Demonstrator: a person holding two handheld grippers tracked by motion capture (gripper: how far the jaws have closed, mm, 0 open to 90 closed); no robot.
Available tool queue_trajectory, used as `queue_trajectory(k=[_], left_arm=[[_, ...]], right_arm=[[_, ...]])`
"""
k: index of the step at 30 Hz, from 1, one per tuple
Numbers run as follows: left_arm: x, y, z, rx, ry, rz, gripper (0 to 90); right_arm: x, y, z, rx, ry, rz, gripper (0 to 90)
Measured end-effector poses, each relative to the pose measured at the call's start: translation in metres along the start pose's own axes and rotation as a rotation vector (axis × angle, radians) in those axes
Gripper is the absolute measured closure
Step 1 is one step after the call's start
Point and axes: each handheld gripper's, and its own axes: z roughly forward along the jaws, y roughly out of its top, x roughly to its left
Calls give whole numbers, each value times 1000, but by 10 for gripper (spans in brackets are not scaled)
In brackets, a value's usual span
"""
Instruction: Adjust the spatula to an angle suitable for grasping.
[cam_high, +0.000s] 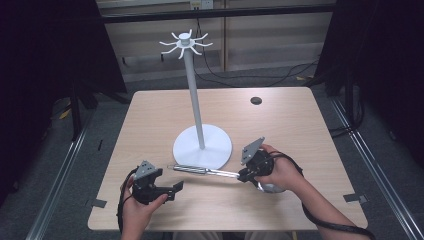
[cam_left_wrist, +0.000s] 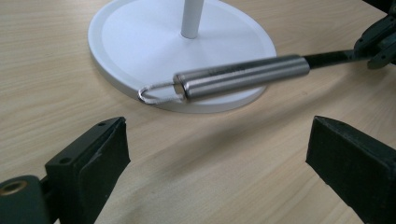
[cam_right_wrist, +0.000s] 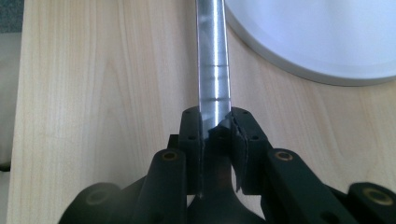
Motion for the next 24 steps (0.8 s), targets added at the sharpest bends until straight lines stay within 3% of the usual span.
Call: queue_trajectory(k=[12, 24], left_arm=[[-10, 0, 9, 10, -57, -19, 65], [-19, 11, 11, -76, -156, -105, 109]], right_arm=[[4, 3, -10, -106, -27, 33, 757], [7, 5, -12, -194, -35, 74, 757]])
